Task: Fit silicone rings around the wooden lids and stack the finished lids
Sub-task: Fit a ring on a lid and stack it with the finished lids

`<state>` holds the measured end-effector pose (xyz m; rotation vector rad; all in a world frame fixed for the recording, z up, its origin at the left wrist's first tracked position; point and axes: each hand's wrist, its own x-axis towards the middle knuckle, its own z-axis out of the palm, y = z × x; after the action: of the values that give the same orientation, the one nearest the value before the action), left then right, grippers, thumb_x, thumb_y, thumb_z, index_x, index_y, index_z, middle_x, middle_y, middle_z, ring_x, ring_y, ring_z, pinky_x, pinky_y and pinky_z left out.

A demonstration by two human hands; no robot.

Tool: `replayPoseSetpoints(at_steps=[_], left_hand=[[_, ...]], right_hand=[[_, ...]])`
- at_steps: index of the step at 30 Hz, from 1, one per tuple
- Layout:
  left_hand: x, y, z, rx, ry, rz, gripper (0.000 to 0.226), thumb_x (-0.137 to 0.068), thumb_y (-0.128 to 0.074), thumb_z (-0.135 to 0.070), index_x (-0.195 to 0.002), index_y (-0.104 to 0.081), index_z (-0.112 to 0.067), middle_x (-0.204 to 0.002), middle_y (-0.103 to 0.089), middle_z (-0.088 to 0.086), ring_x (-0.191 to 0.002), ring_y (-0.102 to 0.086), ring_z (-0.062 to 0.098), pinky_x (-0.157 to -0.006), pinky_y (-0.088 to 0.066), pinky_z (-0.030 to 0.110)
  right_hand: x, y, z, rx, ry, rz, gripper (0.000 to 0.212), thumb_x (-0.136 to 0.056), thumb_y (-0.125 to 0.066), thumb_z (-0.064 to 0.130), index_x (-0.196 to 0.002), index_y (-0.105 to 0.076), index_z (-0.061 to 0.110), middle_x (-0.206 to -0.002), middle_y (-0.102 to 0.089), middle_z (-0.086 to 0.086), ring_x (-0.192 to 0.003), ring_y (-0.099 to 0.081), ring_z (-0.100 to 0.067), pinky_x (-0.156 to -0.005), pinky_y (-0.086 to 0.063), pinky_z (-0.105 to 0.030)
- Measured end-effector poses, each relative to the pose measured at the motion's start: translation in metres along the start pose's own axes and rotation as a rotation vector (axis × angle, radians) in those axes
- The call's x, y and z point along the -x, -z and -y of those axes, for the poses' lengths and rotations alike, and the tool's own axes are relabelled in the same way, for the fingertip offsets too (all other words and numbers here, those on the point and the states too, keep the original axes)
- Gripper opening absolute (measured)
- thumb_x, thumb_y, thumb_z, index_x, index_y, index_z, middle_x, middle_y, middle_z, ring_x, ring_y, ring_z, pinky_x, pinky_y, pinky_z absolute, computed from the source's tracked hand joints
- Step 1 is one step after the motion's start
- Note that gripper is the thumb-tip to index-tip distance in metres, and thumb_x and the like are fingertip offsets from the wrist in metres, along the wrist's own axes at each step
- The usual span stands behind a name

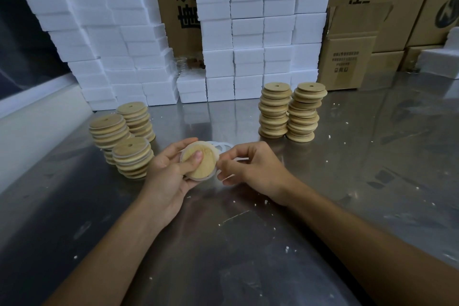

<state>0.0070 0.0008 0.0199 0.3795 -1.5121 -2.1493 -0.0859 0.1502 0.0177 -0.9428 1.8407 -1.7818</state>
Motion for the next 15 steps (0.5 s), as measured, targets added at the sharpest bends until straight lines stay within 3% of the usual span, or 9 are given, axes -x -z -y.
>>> replayPoseSetpoints(at_steps=[3,7,11,15], left_hand=[[0.001,-0.001,0.002,-0.068,-0.022,-0.030,0.028,-0.072,-0.072,-0.006,-0.097,-0.063,-0.012,-0.088,-0.076,0.006,-0.080,-0.072,0.016,-0.064,-0.060,0.032],[0.004,-0.004,0.005,-0.260,-0.093,-0.062,0.021,-0.079,-0.074,-0.004,-0.092,-0.059,-0.011,-0.081,-0.075,0.007,-0.073,-0.073,0.021,-0.060,-0.061,0.036],[0.008,-0.011,0.007,-0.483,-0.219,-0.040,0.020,-0.082,-0.072,0.001,-0.091,-0.070,-0.017,-0.084,-0.071,0.000,-0.068,-0.073,0.020,-0.058,-0.061,0.034],[0.010,-0.012,0.005,-0.423,-0.199,-0.080,0.021,-0.081,-0.072,0.003,-0.083,-0.073,-0.017,-0.083,-0.074,0.000,-0.070,-0.073,0.021,-0.055,-0.060,0.031]], right_hand=[[-0.001,-0.001,0.000,-0.030,-0.038,-0.011,0.011,-0.092,-0.065,0.007,-0.082,-0.069,0.006,-0.082,-0.068,-0.024,-0.072,-0.067,-0.020,-0.071,-0.060,-0.034],[-0.003,-0.003,0.002,-0.017,-0.017,-0.102,0.016,-0.096,-0.060,0.012,-0.081,-0.064,0.007,-0.072,-0.060,-0.009,-0.054,-0.058,-0.012,-0.063,-0.054,-0.035],[-0.003,-0.002,0.002,0.035,0.055,-0.157,0.015,-0.096,-0.062,0.013,-0.088,-0.066,0.000,-0.082,-0.061,-0.005,-0.051,-0.054,-0.005,-0.053,-0.051,-0.026],[-0.002,0.000,0.000,0.096,0.079,-0.123,0.013,-0.091,-0.071,0.013,-0.099,-0.068,0.003,-0.095,-0.068,-0.009,-0.061,-0.059,-0.016,-0.057,-0.053,-0.031]])
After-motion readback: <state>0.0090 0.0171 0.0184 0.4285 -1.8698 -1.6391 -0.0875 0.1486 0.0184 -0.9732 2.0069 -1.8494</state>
